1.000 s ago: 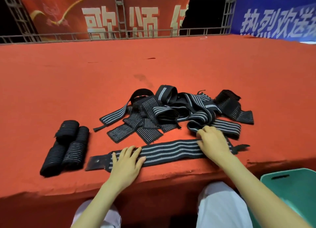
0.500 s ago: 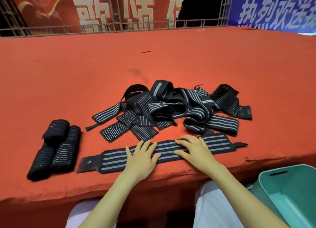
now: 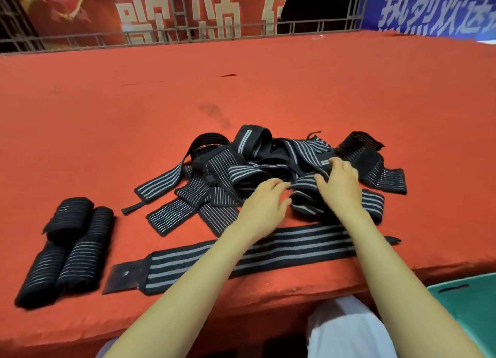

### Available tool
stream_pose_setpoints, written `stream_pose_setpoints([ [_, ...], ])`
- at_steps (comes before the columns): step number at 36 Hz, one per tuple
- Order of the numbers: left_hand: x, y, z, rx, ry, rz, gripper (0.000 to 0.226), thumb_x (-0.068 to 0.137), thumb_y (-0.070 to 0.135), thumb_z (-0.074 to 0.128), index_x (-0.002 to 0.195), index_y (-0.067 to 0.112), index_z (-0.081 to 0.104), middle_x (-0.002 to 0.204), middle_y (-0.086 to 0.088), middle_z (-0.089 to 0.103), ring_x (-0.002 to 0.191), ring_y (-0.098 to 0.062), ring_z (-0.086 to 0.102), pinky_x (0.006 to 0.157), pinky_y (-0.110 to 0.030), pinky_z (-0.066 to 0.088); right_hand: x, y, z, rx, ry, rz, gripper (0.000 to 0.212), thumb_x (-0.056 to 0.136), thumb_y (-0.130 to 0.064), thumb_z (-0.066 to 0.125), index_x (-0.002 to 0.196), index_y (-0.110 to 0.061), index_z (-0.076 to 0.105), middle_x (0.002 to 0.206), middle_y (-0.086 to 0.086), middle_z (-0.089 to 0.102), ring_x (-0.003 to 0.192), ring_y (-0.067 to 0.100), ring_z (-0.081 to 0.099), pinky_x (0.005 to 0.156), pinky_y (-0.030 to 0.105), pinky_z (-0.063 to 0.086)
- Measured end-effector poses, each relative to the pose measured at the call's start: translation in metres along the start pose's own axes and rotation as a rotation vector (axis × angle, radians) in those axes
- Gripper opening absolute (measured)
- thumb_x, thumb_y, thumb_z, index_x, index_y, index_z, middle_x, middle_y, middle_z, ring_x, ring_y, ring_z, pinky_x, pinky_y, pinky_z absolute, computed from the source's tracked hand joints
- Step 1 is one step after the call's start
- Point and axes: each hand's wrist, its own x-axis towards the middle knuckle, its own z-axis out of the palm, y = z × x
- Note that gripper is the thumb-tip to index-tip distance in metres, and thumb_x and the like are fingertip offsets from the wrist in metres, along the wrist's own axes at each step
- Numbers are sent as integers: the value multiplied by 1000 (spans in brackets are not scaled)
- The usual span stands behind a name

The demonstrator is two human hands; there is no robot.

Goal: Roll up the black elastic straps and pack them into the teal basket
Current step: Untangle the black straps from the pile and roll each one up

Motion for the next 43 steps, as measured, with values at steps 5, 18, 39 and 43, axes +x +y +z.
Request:
stream_pose_setpoints([
  [5, 25, 10, 22, 19, -141, 148, 44, 101, 24, 40, 144, 13, 38, 152, -3, 34, 141, -17, 25, 116, -24, 14, 15, 7, -7, -37, -36, 53, 25, 95, -21, 49, 102, -4, 66, 101, 18, 66, 94, 37, 58, 72, 36, 37],
  [18, 18, -11, 24, -134, -135, 89, 47, 99, 39, 44, 143, 24, 39, 151, 6, 35, 140, -8, 26, 117, -26, 19, -14, -20, -40, 363, 119, -117, 25, 95, -29, 53, 78, -14, 62, 63, 3, 59, 60, 19, 53, 56, 28, 39],
  [39, -21, 4, 7, -396, 122, -346, 48, 83, 30, 69, 123, 16, 47, 123, 1, 46, 117, -16, 47, 102, -33, 40, -14, -19, -13, 164, -204, -43, 24, 96, -20, 53, 118, -13, 59, 123, 8, 56, 109, 23, 54, 92, 34, 42],
  [43, -23, 5, 14, -53, -6, -175, 73, 81, 40, 70, 142, 21, 35, 144, -1, 29, 134, -19, 28, 112, -32, 28, -18, 7, -14, 59, -178, -46, 30, 95, -14, 51, 126, -12, 54, 133, 11, 49, 123, 29, 44, 103, 38, 36],
])
